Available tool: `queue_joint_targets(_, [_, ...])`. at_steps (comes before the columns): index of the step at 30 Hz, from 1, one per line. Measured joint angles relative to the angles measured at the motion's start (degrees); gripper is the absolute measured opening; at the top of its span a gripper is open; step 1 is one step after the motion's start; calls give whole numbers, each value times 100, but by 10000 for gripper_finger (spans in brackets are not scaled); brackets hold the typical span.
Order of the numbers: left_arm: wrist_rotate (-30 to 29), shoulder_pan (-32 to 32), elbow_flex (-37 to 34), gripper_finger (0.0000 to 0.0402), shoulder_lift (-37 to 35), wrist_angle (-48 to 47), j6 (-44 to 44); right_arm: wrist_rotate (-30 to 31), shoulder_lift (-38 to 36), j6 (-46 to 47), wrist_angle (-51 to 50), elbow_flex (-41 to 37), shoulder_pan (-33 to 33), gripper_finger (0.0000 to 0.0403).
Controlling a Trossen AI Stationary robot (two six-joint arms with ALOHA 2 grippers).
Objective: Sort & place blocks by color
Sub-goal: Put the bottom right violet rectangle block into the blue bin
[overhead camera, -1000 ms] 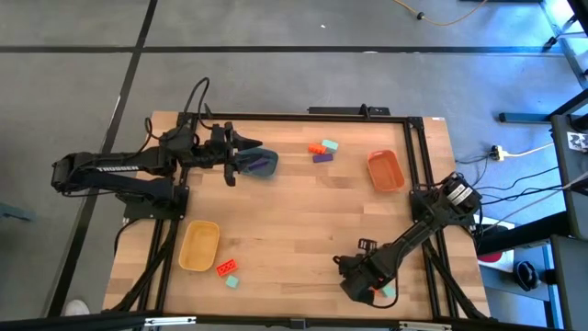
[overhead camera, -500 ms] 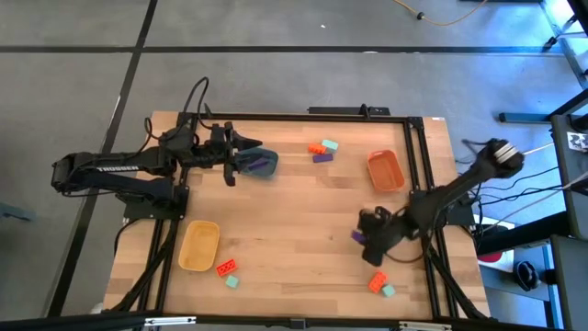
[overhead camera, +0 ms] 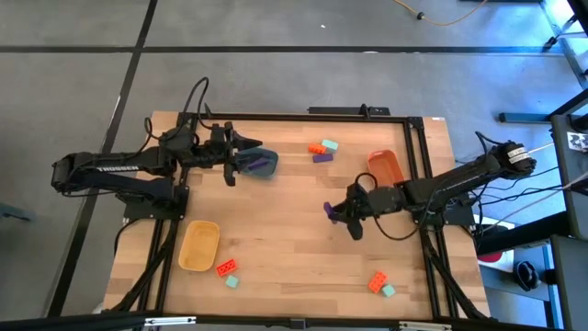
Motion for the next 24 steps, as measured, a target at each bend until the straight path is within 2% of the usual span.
queue_joint_targets(6, [-5,0,0,183,0,8,0,-355,-18,-148,41,-2,-141,105])
queue_joint_targets(24, [21,0,0,183,0,13,-2,-380,-18,-117,154,4,-139,105])
